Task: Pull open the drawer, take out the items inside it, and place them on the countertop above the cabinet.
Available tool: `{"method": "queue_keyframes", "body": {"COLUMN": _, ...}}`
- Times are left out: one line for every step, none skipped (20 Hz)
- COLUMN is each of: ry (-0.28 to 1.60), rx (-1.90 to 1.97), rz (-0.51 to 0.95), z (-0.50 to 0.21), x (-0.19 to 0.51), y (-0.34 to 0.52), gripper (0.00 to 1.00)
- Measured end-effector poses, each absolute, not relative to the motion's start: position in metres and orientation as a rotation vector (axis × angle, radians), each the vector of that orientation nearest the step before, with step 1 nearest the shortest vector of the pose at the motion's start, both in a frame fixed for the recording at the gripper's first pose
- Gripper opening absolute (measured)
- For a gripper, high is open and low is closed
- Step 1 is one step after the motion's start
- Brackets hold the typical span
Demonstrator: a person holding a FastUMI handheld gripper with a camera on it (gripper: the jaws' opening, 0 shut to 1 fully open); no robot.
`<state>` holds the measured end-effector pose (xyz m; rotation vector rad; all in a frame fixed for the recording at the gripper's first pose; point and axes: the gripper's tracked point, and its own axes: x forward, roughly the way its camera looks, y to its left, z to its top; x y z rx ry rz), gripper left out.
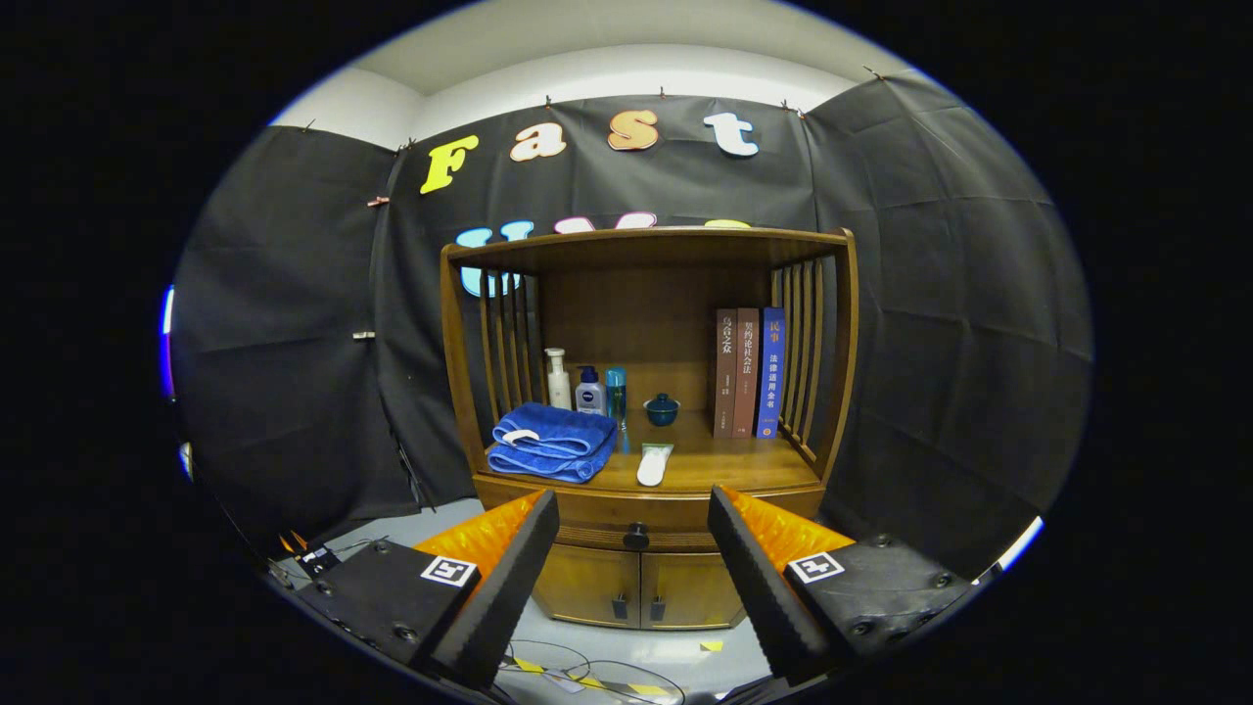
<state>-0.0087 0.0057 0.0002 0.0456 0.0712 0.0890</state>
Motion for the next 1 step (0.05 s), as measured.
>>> {"method": "queue_keyframes", "body": {"ry": 0.066, "rx": 0.048, "rz": 0.087, "z": 0.0016, "x": -0.0086, "y": 0.0047, "gripper": 1.0}}
